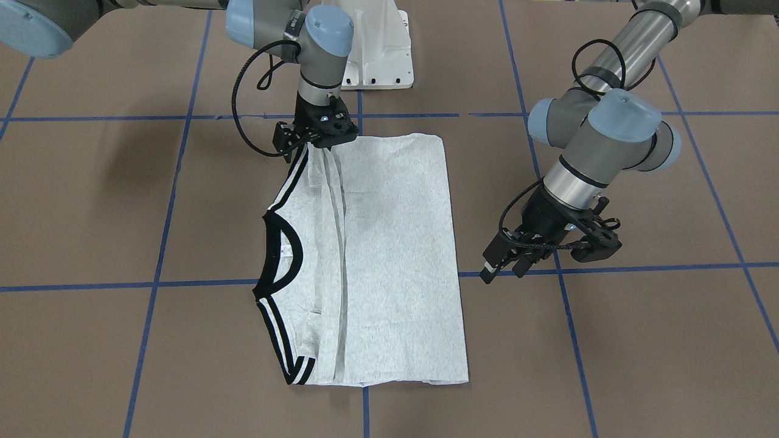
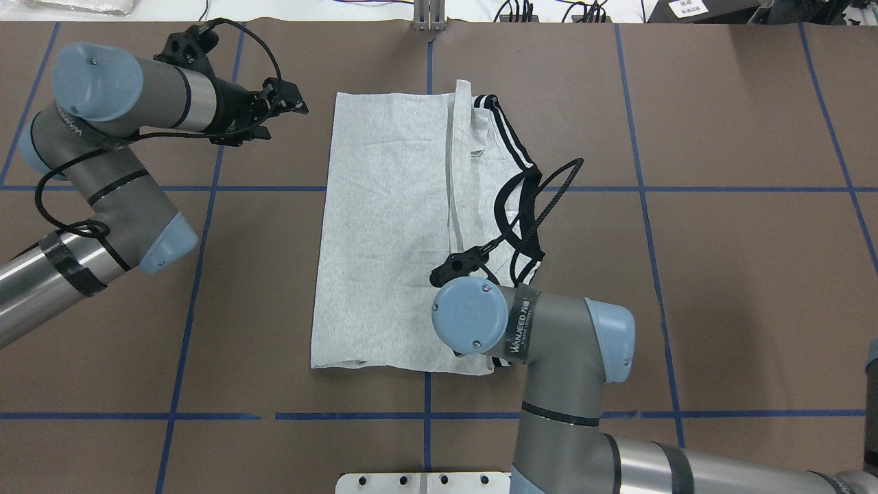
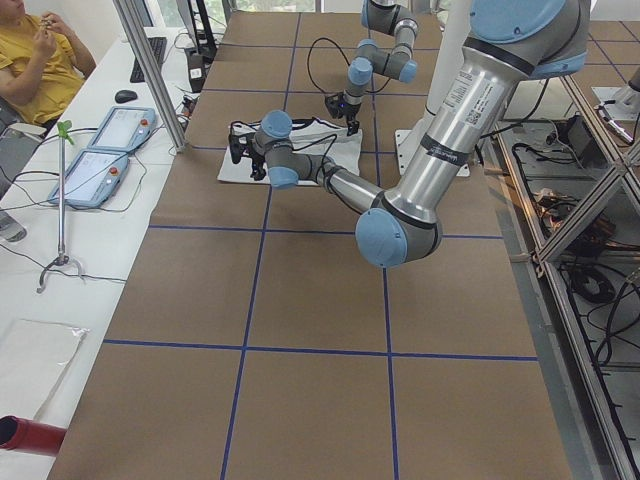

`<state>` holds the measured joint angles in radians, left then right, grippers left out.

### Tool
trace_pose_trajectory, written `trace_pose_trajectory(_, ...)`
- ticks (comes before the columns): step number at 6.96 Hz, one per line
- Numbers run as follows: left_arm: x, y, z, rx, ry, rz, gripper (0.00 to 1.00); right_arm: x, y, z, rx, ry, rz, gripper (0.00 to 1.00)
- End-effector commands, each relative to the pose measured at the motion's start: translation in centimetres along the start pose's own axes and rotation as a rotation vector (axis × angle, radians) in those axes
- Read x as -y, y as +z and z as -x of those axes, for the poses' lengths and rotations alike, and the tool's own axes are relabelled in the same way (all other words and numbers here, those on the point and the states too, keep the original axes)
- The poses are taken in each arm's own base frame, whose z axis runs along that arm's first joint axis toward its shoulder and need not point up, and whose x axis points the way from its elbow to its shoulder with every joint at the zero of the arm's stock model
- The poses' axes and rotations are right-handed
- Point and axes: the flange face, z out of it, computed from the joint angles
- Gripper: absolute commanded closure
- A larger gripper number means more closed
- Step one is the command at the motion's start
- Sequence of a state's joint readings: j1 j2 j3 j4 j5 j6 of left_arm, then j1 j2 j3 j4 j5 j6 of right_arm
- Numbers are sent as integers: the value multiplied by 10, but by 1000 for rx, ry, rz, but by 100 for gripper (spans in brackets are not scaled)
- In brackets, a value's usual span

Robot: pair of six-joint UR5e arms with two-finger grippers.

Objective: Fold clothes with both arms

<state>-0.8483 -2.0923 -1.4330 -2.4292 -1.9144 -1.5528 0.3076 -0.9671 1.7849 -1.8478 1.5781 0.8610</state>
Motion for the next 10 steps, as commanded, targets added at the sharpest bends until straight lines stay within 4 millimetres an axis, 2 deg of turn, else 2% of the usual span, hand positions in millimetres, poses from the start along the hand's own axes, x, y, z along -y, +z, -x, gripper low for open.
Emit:
trace_pose_trajectory(1, -1, -3, -2, -5, -1, 0, 11, -26, 3, -56, -18, -42, -3, 0)
trace_pose_trajectory(2, -1, -4, -3, -7, 0, 0, 11, -24, -14, -54, 9, -21, -23, 0)
trace_pose_trajectory(3, -2, -5, -5, -10, 1, 0, 11, -21, -21, -50, 30, 74, -33, 0)
trace_pose_trajectory(4, -2, -6, -6, -13, 2, 0, 11, -15, -33, -38, 68, 258, -49, 0)
trace_pose_trajectory(5, -2, -6, -7, -15, 3, 0, 11, -19, -36, -22, 155, 479, -68, 0)
trace_pose_trajectory(6, -2, -7, -7, -16, 3, -2, 11, -25, -33, -5, 262, 675, -76, 0)
trace_pose_trajectory(7, -2, -7, -8, -18, 4, -2, 11, -39, -25, 10, 294, 829, -45, 0)
trace_pose_trajectory(8, -2, -7, -8, -18, 4, -2, 11, -46, -19, 15, 285, 938, -40, 0)
trace_pose_trajectory(10, -2, -7, -8, -18, 4, -3, 11, -51, -18, 13, 292, 1157, -12, 0)
